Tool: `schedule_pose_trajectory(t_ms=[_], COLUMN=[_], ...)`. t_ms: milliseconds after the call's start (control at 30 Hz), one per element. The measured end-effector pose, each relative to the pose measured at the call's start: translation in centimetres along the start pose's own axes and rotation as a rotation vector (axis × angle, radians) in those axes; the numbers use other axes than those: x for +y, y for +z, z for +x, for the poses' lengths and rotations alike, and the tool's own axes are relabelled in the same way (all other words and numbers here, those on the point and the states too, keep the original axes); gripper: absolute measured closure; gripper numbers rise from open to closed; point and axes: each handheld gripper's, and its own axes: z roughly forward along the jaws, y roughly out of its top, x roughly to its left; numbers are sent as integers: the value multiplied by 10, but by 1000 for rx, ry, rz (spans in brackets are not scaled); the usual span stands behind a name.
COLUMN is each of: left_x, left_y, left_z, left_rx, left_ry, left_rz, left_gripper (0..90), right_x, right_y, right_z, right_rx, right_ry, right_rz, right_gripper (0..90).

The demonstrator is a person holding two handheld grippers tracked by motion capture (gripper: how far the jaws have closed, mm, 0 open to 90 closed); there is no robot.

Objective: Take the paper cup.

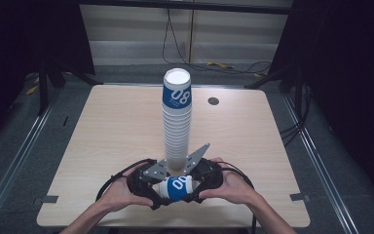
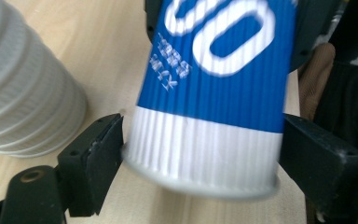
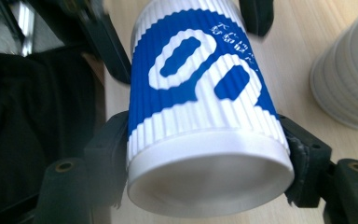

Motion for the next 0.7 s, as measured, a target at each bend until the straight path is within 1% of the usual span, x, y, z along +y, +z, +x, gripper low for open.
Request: schedule_pose_trajectory(t_ms=[33, 67, 100, 133, 167, 200, 267, 300, 333, 367, 400, 433, 467, 500, 533, 567, 600, 633, 667, 700], left_x=[-1, -2, -2, -3, -3, -4, -5, -6, -9, -9, -10, -12, -12, -14, -14, -14, -14, -14, -14, -15], left_y=[-3, -7, -8, -9, -9, -11, -13, -14, -16, -16, -17, -18, -18, -20, -20, -22, -22, -23, -24, -25], left_z=[2, 3, 5, 6, 6, 6, 7, 8, 9, 9, 10, 11, 11, 11, 11, 9, 9, 8, 6, 6], left_rx=[-9, -5, -12, -13, -13, -9, -1, 8, 18, 18, 26, 30, 30, 39, 39, 50, 50, 59, 64, 60], left_ry=[-14, -20, -17, -26, -26, -26, -42, -53, -81, -81, -92, -112, -112, -128, -128, -129, -129, -121, -118, -126], left_rz=[-23, -38, -46, -60, -60, -63, -88, -96, -133, -133, -147, -192, -192, -224, -224, -249, -249, -260, -274, -300], left_gripper=[169, 168, 168, 170, 170, 170, 170, 170, 170, 170, 170, 171, 171, 171, 171, 170, 170, 170, 171, 170], right_x=[-3, -4, -5, -6, -7, -7, -10, -12, -15, -16, -16, -19, -19, -22, -23, -25, -25, -27, -30, -32], right_y=[3, 3, 3, 3, 3, 3, 3, 2, 0, -2, -2, -4, -4, -5, -5, -4, -4, -5, -6, -7], right_z=[-2, -3, -3, -4, -4, -4, -5, -6, -7, -7, -7, -7, -7, -9, -9, -10, -10, -10, -11, -11], right_rx=[0, 2, 7, -7, -9, -9, -20, -14, -27, -24, -24, -32, -32, -39, -46, -47, -47, -59, -65, -65], right_ry=[2, 4, 14, 17, 21, 21, 26, 30, 52, 65, 65, 91, 91, 105, 117, 118, 118, 120, 126, 132], right_rz=[15, 10, 6, 5, -1, -1, -7, -12, -34, -44, -44, -80, -80, -104, -113, -128, -128, -138, -162, -174], right_gripper=[297, 297, 297, 297, 296, 296, 295, 294, 292, 292, 292, 292, 292, 291, 291, 291, 291, 291, 290, 290])
